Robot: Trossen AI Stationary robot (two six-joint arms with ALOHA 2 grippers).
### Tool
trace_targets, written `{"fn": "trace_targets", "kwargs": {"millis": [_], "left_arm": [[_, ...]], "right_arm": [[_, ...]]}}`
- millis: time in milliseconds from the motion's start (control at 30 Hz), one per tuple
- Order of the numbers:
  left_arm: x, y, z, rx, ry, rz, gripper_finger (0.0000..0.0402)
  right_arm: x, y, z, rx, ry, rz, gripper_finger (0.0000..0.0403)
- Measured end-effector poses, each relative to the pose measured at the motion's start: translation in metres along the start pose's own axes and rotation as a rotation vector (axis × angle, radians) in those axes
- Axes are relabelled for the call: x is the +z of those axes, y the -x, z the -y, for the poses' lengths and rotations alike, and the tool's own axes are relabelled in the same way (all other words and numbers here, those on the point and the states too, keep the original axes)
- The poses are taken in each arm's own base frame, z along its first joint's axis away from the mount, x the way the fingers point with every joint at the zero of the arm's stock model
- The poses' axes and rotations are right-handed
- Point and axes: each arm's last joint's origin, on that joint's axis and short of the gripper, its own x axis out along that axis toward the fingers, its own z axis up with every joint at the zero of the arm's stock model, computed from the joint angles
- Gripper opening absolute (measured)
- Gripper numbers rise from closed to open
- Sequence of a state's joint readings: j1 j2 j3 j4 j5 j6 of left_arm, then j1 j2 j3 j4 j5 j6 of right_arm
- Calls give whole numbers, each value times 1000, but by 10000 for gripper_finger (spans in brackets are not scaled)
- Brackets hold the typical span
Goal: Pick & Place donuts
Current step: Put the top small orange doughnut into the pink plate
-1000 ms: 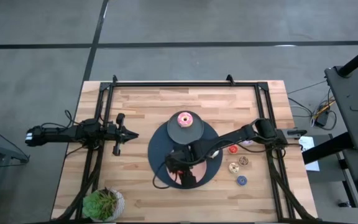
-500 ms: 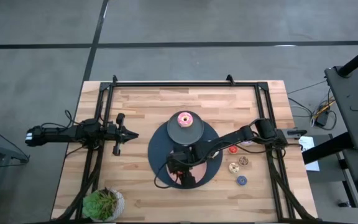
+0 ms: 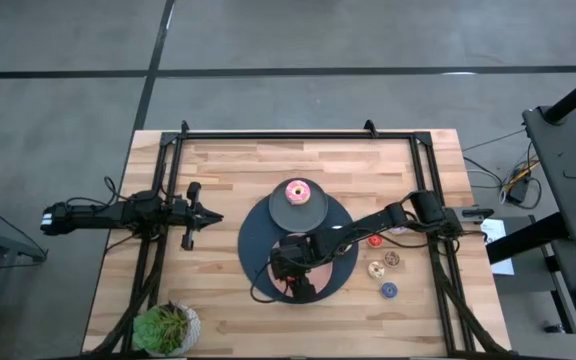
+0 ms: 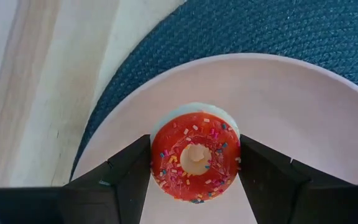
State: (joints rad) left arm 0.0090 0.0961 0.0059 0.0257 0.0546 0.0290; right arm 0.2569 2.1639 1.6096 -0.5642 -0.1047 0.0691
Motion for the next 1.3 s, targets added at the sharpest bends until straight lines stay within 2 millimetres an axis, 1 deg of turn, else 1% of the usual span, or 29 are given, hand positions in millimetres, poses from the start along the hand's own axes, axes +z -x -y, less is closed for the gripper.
{"fn": "trace_targets", "kwargs": {"millis": [233, 467, 667, 900, 1300], "left_arm": [[0, 0, 0, 0, 0, 0, 0], [0, 0, 0, 0, 0, 0, 0], [0, 0, 0, 0, 0, 0, 0], [0, 0, 0, 0, 0, 0, 0], [0, 0, 0, 0, 0, 0, 0]], "right_arm": [[0, 0, 0, 1, 4, 2, 215], [0, 0, -1, 6, 54, 2, 215], [0, 0, -5, 12, 127, 1, 215], [-1, -1, -12, 17, 255, 0, 215], [-1, -1, -12, 12, 262, -1, 215]]}}
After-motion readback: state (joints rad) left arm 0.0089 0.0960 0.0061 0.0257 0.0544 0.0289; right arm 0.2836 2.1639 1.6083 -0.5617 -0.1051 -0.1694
